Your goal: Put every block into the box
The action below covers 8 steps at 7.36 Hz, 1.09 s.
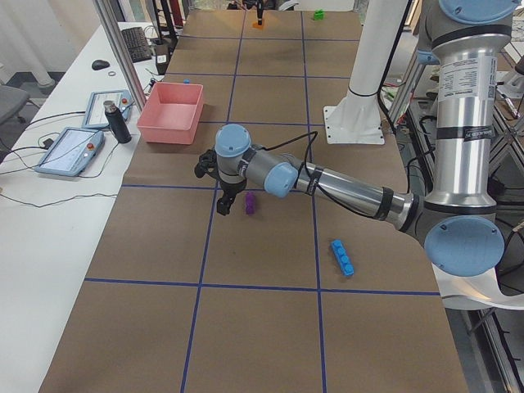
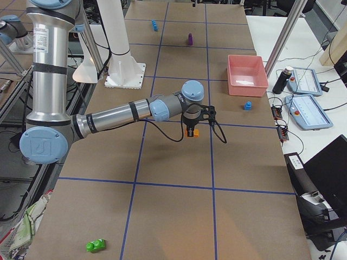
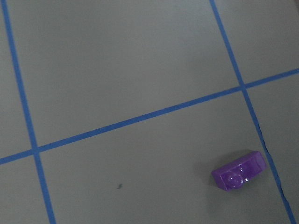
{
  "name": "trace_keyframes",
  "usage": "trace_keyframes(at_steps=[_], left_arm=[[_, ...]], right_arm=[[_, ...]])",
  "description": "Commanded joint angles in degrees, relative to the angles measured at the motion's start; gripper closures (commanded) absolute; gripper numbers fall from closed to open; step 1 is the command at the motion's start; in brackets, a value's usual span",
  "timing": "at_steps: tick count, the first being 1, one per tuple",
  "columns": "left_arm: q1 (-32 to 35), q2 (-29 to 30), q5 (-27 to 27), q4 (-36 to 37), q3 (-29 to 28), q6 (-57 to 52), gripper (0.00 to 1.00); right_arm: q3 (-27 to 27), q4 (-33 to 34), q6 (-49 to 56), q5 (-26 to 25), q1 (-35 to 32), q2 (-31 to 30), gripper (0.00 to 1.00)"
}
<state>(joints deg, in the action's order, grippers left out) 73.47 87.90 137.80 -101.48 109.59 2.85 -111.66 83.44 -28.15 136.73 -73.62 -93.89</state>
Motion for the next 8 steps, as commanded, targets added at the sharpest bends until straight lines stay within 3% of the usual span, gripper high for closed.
trace_keyframes(at_steps=[1, 5, 7, 8], left_arm=[[-5.42, 0.69, -3.76, -0.38, 1.15, -12.98, 0.00], [-14.49, 3.77, -5.95, -0.74, 0.37, -17.88, 0.00], [-19.91, 5.08, -13.58, -0.91, -0.86, -17.79, 0.00], [-20.82, 7.61, -13.69, -0.91, -4.35, -17.88, 0.00]], right_arm=[[-0.05, 0.15, -0.59, 0.65, -1.26, 3.61, 1.00], [2.76, 0.15, -12.53, 0.65, 0.05, 14.50, 1.00], [5.21, -0.03, -17.71, -0.05, 2.94, 21.43, 1.00], [6.80, -0.03, -18.78, -0.14, 3.57, 24.86, 1.00]])
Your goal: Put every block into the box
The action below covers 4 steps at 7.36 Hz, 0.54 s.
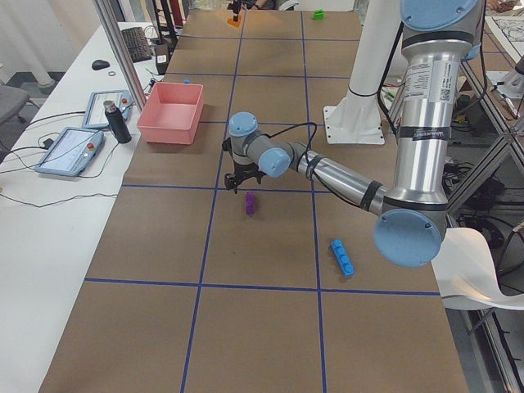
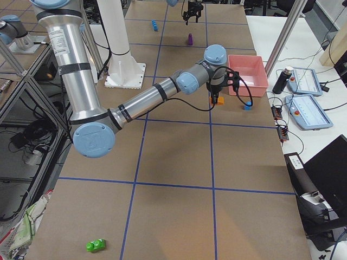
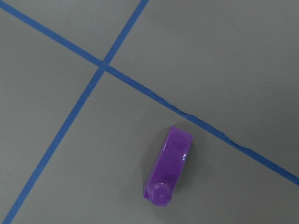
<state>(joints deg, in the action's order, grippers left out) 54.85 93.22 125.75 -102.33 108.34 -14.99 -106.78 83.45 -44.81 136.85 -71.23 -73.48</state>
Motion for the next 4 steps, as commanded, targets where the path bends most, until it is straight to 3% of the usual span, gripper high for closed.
trace_keyframes(at_steps=[1, 4], left_arm=[[-3.25, 3.62, -1.65, -0.06, -4.88, 0.05, 0.00], [-4.75, 4.16, -1.74, 0.03, -5.86, 0.13, 0.00]], right_arm=[[3.67, 0.04, -3.08, -1.05, 1.44, 7.88, 1.00], [8.86, 0.04, -7.80, -6.04, 6.60, 17.38, 1.00]])
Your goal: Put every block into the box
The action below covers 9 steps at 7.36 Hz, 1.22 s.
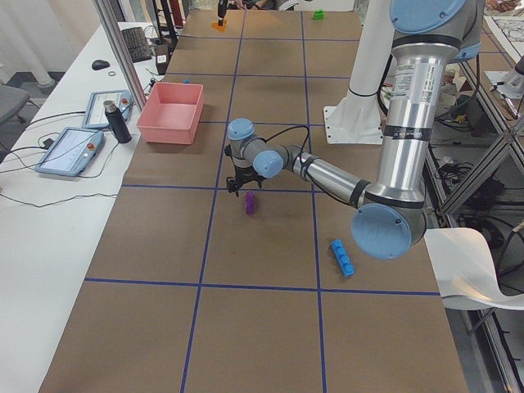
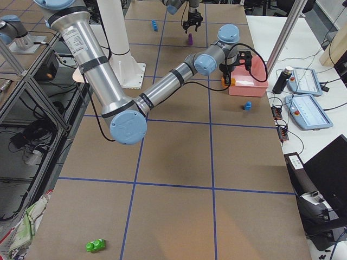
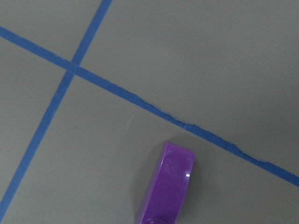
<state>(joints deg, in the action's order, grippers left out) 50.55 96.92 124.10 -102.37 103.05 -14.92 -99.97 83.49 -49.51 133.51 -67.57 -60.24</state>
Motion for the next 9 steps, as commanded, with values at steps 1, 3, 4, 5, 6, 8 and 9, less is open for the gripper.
trace_keyframes(at_steps=[1, 3, 4, 5, 6, 8, 9], left_arm=[[-0.45, 1.07, -0.09, 0.15, -1.18, -0.02, 0.00], [-2.02, 2.48, -0.09, 0.07, -4.16, -0.19, 0.00], [-2.20, 3.01, -0.09, 0.07, -5.13, -0.19, 0.00], [-2.38, 2.92, -0.09, 0.07, -5.40, -0.28, 0.00], [-2.47, 2.92, -0.09, -0.02, -5.93, -0.37, 0.00], [-2.47, 2.92, -0.09, -0.02, -6.28, -0.37, 0.00], [-2.47, 2.75, -0.09, -0.02, -6.28, -0.46, 0.00]], right_arm=[[3.71, 0.00, -4.44, -5.43, 5.23, 6.86, 1.00], [8.80, -0.08, -7.44, -6.94, 7.09, 13.19, 1.00], [10.39, -0.26, -7.62, -7.64, 7.62, 14.44, 1.00], [11.97, -0.70, -7.45, -7.74, 7.71, 15.58, 1.00], [16.51, -0.79, -7.44, -7.83, 7.80, 19.77, 1.00], [25.75, -0.96, -7.09, -11.14, 9.29, 26.98, 1.00], [28.05, -0.96, -7.01, -12.04, 10.34, 28.23, 1.00]])
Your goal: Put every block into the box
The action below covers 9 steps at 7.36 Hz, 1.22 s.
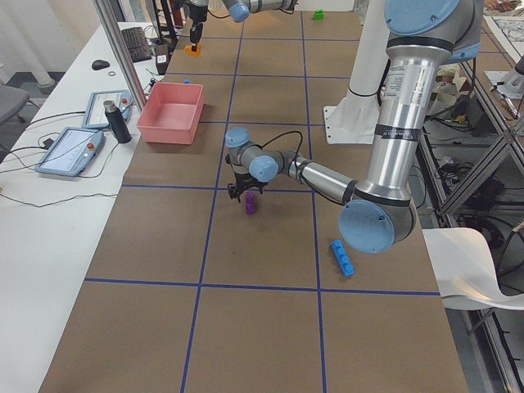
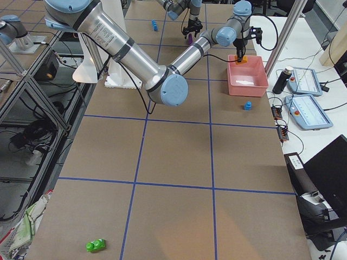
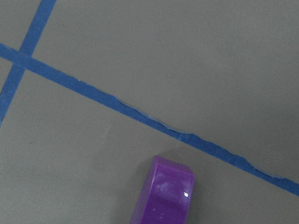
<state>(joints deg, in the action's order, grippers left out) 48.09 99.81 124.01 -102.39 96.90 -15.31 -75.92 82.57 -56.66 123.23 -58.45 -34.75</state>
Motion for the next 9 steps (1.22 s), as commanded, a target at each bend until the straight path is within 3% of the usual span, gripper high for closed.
trace_keyframes(at_steps=[1, 2, 6, 7, 8, 9], left_arm=[[-0.01, -0.14, 0.00, 0.00, -0.13, -0.07, 0.00], [-0.01, -0.31, 0.00, 0.00, -0.22, -0.07, 0.00], [-0.01, -0.58, 0.00, 0.00, -0.65, 0.02, 0.00], [-0.01, -0.58, 0.00, 0.00, -0.74, 0.10, 0.00], [-0.01, -0.58, 0.09, 0.00, -0.74, 0.19, 0.00], [-0.01, -0.49, 0.09, 0.00, -0.74, 0.28, 0.00]], right_arm=[[7.07, -2.48, 0.24, -2.03, 2.11, 3.54, 1.00], [13.54, -11.29, -0.20, -3.43, 3.86, 4.25, 1.00], [19.39, -15.92, -0.11, -4.40, 6.32, 4.78, 0.98], [20.02, -16.64, -0.20, -4.58, 6.68, 4.87, 0.83], [20.11, -16.65, -0.11, -4.58, 6.69, 4.78, 0.54], [20.11, -16.65, -0.11, -5.63, 6.69, 4.87, 0.02]])
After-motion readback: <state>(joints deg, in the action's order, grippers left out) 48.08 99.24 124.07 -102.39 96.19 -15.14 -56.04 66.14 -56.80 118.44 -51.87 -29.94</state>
